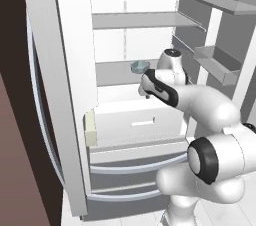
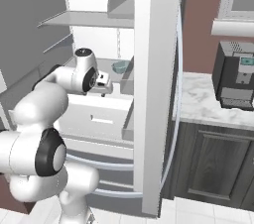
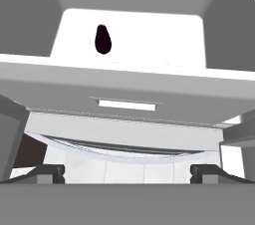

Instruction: Fully open the fridge drawer.

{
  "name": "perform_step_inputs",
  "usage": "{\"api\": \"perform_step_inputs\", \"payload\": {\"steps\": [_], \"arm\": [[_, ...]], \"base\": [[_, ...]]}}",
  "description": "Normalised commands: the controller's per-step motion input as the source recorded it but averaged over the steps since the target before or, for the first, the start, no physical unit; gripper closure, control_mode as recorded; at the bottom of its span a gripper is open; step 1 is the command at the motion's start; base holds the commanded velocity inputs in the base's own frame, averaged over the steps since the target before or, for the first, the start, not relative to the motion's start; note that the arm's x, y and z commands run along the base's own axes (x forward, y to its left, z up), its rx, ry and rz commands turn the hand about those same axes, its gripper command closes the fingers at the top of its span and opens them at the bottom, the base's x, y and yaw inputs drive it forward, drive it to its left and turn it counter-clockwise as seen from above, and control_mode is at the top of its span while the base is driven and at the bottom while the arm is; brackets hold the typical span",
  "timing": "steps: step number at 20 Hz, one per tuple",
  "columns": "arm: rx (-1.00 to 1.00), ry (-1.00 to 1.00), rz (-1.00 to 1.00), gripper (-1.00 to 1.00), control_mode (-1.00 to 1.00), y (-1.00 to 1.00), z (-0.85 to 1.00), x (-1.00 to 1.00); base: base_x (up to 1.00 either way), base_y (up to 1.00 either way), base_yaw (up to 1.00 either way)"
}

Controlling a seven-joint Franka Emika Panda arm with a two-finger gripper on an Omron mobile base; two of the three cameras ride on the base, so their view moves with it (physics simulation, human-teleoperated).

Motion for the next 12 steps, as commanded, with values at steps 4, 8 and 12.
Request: {"api": "perform_step_inputs", "payload": {"steps": [4,8,12], "arm": [[0.00,0.00,0.00,-1.00,-1.00,0.03,-0.14,0.24],[0.00,0.00,0.00,-1.00,-1.00,0.04,-0.13,0.24],[0.00,0.00,0.00,-1.00,-1.00,0.04,-0.12,0.28]], "base": [[0.00,0.00,0.00],[0.00,0.00,0.00],[0.00,0.00,0.00]]}}
